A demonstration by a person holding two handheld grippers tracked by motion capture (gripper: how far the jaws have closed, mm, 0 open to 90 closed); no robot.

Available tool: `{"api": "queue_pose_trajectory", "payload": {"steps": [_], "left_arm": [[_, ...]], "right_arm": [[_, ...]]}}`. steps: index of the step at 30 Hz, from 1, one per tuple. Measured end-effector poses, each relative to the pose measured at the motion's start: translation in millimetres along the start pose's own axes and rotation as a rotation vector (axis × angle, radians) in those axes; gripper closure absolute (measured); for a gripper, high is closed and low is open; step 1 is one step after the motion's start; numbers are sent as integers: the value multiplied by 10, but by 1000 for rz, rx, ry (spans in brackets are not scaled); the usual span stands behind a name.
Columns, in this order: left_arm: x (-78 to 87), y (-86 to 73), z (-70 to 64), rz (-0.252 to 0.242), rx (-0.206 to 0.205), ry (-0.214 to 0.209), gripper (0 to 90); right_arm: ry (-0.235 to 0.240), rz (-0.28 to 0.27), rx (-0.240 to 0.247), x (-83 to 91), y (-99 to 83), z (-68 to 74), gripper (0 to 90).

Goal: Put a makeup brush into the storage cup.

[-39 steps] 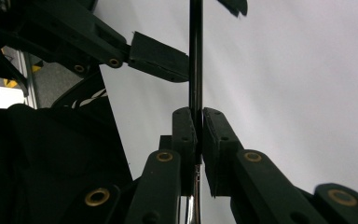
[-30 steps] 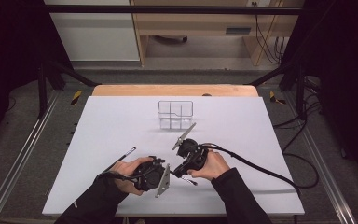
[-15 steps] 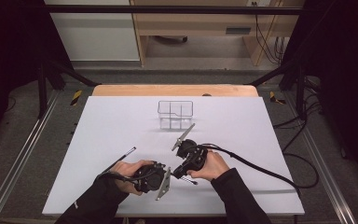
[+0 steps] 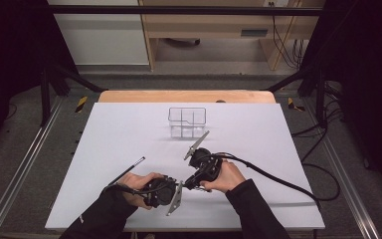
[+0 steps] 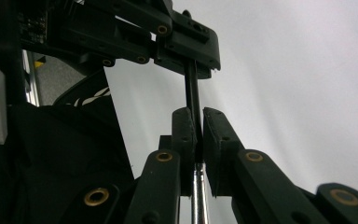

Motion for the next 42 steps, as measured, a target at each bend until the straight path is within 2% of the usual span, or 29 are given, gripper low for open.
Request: {"api": "queue_pose_trajectory", "payload": {"steps": [8, 12, 13, 15, 16, 17, 18, 20, 21, 24, 25, 27, 29, 30, 32, 33, 42], "left_arm": [[0, -5, -10, -3, 12, -15, 829], [2, -34, -9, -2, 32, -17, 829], [-3, -65, -17, -5, 48, -18, 829], [-5, -83, -23, -6, 59, -20, 829], [-4, -120, -30, -7, 80, -23, 829], [-4, -120, -30, -7, 80, -23, 829], [0, -141, -30, -7, 89, -26, 829], [7, -165, -33, -12, 111, -28, 828], [12, -176, -35, -11, 123, -28, 828], [16, -217, -47, -23, 163, -31, 828], [16, -217, -47, -23, 163, -31, 828], [25, -247, -58, -37, 201, -39, 828], [27, -257, -60, -40, 213, -41, 827], [27, -274, -67, -49, 239, -48, 828], [29, -284, -67, -49, 248, -48, 828], [31, -304, -69, -62, 279, -51, 828], [25, -389, -88, -93, 397, -64, 828]], "right_arm": [[-3, 0, 4, -14, -3, 0, 832], [-29, -37, 8, 17, -2, -3, 788], [-58, -81, 10, 81, -5, -6, 750], [-71, -102, 11, 108, -5, -12, 732], [-104, -147, -3, 193, -10, -34, 683], [-104, -147, -3, 193, -10, -34, 683], [-119, -169, -8, 221, -10, -42, 660], [-156, -229, -20, 305, -16, -77, 634], [-186, -291, -40, 367, -25, -98, 583], [-237, -362, -43, 436, -45, -131, 500], [-255, -380, -45, 453, -54, -139, 486], [-278, -420, -48, 481, -73, -156, 431], [-293, -449, -65, 505, -97, -177, 394], [-297, -466, -68, 514, -107, -193, 378], [-312, -492, -82, 538, -131, -215, 351], [-323, -503, -84, 548, -142, -225, 335], [-364, -586, -123, 636, -240, -288, 226]]}}
Point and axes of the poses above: each handheld gripper's, and its own axes: x roughly backward along the jaws, y roughly out of its top, z roughly to its left, the point moved 2 cm from there along -x, roughly forward along the jaws, and after that the axes turned 10 degrees about -x, right-handed, at the moved point
